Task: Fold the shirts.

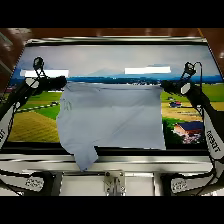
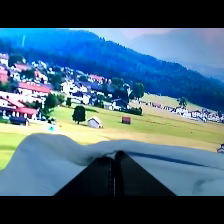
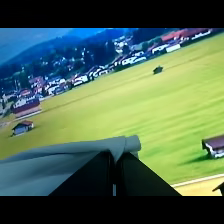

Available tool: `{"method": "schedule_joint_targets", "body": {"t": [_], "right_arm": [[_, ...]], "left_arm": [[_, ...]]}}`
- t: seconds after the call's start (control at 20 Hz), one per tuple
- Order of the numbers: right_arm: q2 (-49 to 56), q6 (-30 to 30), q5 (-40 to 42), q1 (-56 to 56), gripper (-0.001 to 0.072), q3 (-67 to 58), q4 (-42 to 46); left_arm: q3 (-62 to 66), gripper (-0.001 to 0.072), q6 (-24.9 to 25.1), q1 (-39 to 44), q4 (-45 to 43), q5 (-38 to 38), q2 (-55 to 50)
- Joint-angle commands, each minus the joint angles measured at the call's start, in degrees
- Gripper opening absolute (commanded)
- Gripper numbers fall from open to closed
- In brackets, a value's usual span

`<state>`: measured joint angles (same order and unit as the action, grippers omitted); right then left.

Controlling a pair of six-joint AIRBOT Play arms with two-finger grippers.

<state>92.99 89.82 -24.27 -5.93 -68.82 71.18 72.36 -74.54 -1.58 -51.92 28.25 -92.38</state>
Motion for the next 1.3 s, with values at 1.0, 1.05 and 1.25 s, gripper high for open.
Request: {"method": "schedule_joint_targets", "body": {"t": [1.0,1.05,1.25], "right_arm": [[-23.0,-11.0,-59.1,-13.1,0.0624,11.3,8.7],[-24.9,-12.6,-58.0,-16.4,0.0625,15.1,4.9],[-27.1,-13.1,-57.8,-20.9,0.0624,19.7,1.3]], "left_arm": [[-35.8,0.0595,-1.0,-21.9,-7.7,48.6,25.1],[-42.6,0.0596,0.2,-25.2,-5.5,47.2,28.6],[-53.2,0.0591,5.4,-29.1,2.4,45.7,32.1]]}}
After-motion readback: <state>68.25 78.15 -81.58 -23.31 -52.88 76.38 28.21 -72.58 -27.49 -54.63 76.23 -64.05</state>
